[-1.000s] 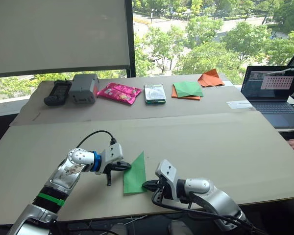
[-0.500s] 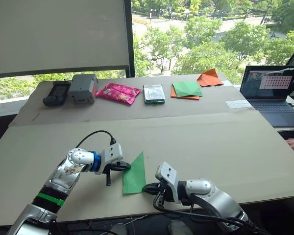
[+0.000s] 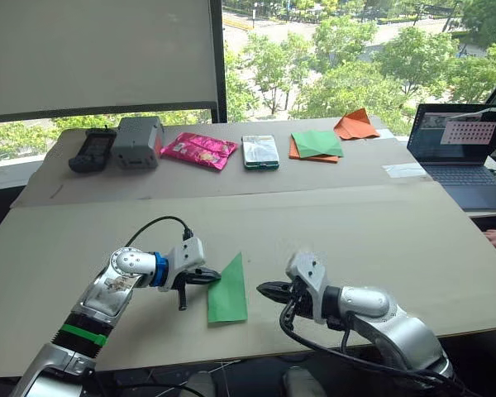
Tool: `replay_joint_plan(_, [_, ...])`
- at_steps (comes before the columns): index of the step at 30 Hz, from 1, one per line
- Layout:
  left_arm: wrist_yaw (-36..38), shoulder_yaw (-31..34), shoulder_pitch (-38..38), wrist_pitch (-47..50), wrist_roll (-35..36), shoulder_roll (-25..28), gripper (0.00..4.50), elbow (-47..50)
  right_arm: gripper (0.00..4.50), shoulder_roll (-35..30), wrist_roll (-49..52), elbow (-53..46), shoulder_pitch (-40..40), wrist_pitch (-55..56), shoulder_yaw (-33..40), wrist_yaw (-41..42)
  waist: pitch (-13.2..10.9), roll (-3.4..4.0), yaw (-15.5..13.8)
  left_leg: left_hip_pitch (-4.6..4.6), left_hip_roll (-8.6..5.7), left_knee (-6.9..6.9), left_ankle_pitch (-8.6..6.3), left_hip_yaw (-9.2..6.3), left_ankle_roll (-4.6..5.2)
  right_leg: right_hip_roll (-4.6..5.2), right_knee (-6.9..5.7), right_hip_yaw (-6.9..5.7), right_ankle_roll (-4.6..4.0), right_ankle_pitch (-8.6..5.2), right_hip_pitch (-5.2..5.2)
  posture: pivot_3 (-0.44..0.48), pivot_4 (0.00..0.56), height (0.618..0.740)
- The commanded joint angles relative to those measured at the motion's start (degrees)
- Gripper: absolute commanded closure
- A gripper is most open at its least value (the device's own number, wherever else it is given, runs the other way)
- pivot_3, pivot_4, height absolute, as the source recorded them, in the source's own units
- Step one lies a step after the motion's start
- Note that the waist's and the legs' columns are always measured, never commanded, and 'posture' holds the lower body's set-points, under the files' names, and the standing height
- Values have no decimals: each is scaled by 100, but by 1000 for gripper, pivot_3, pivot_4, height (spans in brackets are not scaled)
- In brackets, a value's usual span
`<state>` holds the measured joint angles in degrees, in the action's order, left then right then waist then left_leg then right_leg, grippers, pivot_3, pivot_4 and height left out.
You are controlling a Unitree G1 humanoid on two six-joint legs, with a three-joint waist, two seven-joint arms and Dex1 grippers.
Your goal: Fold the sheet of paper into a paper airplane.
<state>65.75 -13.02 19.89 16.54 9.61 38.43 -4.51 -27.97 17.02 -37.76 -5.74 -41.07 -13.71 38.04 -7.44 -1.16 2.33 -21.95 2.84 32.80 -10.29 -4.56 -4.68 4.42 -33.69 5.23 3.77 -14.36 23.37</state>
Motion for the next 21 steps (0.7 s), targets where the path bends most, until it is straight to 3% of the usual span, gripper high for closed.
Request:
replay_joint_plan(1, [137,454,100,-80,323,144,4478,91,4500,-87,-97,-384,253,445,33,-102,-17,-17,-1,-1,0,0,0,-2,0,0,0,-1,0,0,0,0,150,732])
replay_joint_plan(2, [243,548,122,-207,381,213,4478,86,4500,-88,-107,-383,340,506,52,-142,-21,-24,-2,-2,0,0,0,-2,0,0,0,-1,0,0,-1,0,150,732])
replay_joint_plan(5, [556,809,292,-136,734,323,3765,84,4500,-78,-132,-304,442,545,120,-258,-31,-26,-1,-5,0,-1,1,0,1,1,5,0,-1,0,-2,0,150,732])
replay_joint_plan(7, [787,867,399,-233,854,379,3009,17,4500,-93,-161,-240,447,576,126,-290,-32,-26,-18,-7,0,-1,1,0,1,1,8,2,-1,1,-3,0,150,732])
replay_joint_plan(12, [1653,440,871,-2327,268,400,1362,-826,4500,18,-117,-45,336,526,223,-406,-33,-18,-29,-7,0,-1,1,1,1,2,26,0,-1,1,-4,0,150,732])
replay_joint_plan(17, [2222,-142,1767,-4914,-382,49,1362,-2450,4500,102,-51,53,200,455,306,-493,-32,-13,-106,-27,0,0,9,4,14,0,45,1,-4,3,-9,0,150,732])
replay_joint_plan(21, [2494,-384,2355,-6377,-414,-443,1362,-3342,4500,145,-53,-6,196,386,269,-591,-32,-14,-187,-47,0,5,23,6,36,-5,46,3,-3,3,-15,0,150,732])
